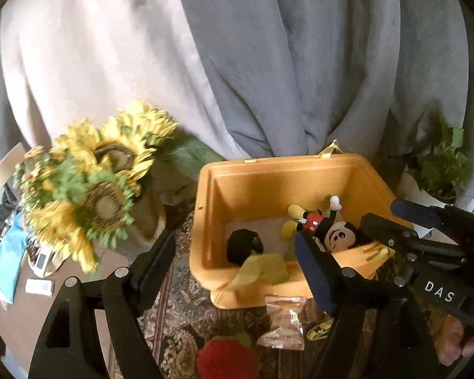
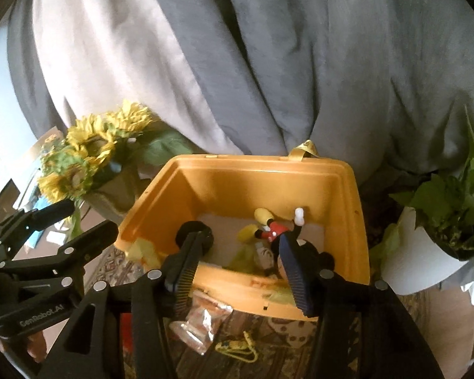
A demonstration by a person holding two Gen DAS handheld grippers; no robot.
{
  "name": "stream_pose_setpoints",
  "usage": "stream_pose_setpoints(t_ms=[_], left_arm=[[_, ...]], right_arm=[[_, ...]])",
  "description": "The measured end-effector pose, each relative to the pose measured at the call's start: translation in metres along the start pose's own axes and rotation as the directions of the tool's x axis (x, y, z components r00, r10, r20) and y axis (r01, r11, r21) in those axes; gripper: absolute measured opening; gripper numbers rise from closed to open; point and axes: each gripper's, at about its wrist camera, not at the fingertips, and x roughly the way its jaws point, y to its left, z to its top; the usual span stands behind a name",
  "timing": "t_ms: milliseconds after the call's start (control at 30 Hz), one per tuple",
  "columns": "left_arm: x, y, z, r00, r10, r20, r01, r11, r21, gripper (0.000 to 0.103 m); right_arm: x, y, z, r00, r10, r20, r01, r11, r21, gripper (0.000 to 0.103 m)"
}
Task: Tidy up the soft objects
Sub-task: 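Move both tools down to the items on the rug beside the crate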
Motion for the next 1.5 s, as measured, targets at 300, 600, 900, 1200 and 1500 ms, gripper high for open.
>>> stream_pose_setpoints(t_ms=[300, 600, 900, 1200, 1500], left_arm=[[-0.008, -0.003, -0.041, 0.999, -0.032, -0.028, 0.030, 0.998, -0.055, 0.079], [0.010, -0.014, -0.080, 0.990, -0.041, -0.134, 0.036, 0.998, -0.042, 0.079], [0.036, -0.024, -0.102, 0.973, -0.031, -0.229, 0.031, 1.000, -0.005, 0.079], [0.072, -0.036, -0.110, 0.948, -0.072, -0.310, 0.084, 0.996, 0.026, 0.079], [0.104, -0.045, -0.111, 0.925, -0.146, -0.352, 0.148, 0.989, -0.022, 0.079]], right_arm=[[-0.009, 0.003, -0.035, 1.000, -0.006, -0.019, 0.005, 1.000, -0.027, 0.057], [0.010, -0.002, -0.073, 0.990, -0.026, -0.136, 0.018, 0.998, -0.055, 0.057], [0.046, -0.008, -0.108, 0.947, -0.020, -0.321, -0.001, 0.998, -0.064, 0.057], [0.079, -0.014, -0.134, 0.892, 0.023, -0.452, -0.055, 0.997, -0.057, 0.057], [0.095, -0.011, -0.143, 0.896, 0.065, -0.440, -0.115, 0.990, -0.087, 0.057]])
